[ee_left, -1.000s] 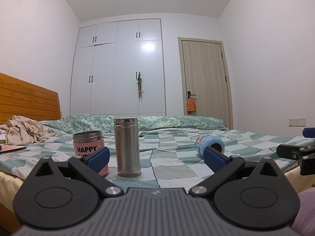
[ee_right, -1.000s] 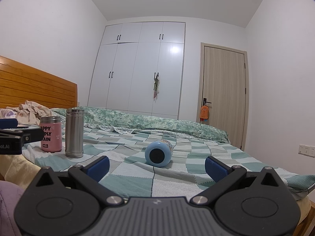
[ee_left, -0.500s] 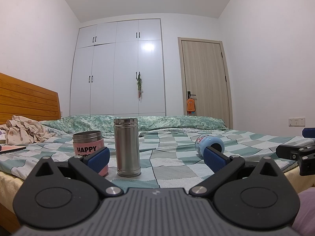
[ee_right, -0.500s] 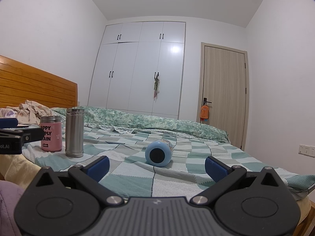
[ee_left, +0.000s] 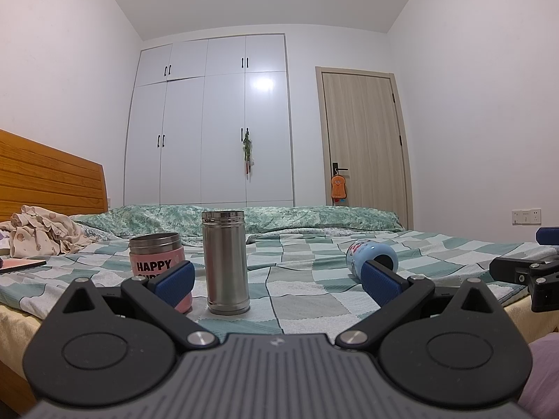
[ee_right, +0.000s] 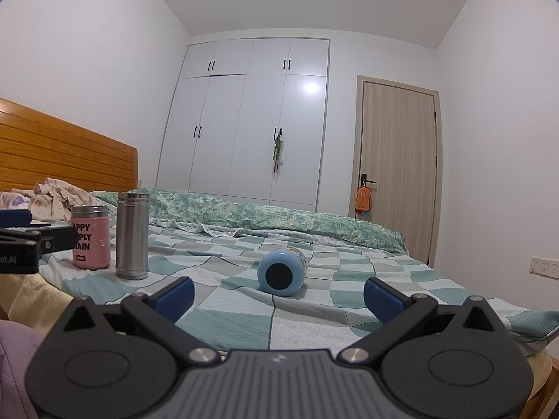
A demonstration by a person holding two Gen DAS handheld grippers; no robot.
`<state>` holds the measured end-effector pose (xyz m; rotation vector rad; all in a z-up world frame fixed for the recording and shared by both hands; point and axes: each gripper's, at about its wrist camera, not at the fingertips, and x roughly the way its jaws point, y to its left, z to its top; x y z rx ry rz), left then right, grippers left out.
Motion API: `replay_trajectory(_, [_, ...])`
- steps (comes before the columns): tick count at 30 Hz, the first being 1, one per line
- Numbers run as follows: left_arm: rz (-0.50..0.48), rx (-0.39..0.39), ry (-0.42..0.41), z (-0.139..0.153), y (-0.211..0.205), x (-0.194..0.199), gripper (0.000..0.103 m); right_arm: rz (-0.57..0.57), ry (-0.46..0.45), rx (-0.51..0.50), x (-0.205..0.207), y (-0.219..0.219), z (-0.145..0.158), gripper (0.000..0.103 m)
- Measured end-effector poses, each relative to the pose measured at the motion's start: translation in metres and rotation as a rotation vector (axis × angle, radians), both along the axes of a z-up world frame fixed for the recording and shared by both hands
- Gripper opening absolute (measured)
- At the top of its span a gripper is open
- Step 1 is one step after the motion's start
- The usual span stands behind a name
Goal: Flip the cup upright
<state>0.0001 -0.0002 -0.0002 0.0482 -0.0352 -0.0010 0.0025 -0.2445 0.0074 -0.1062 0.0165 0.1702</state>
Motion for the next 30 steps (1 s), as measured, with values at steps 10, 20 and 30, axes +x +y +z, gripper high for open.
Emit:
replay_trajectory(10, [0.000, -0.001, -0.002, 0.0029, -0.0001, 0.0011, 0.103, 0.000, 0.000, -0.001, -0.0003, -0.0002, 0.0000, 0.103])
replay_trajectory(20, [0.000, -0.001, -0.002, 0.0025, -0.0001, 0.0006, 0.103, 0.000, 0.000, -0.001, -0.0001, -0.0001, -0.0002, 0.103])
replay_trajectory(30, [-0.016, 0.024, 0.010, 0.0050, -0.0052, 0.0031, 0.103, 0.013, 0.035, -0.024, 0.0086, 0.0033, 0.0028, 0.103])
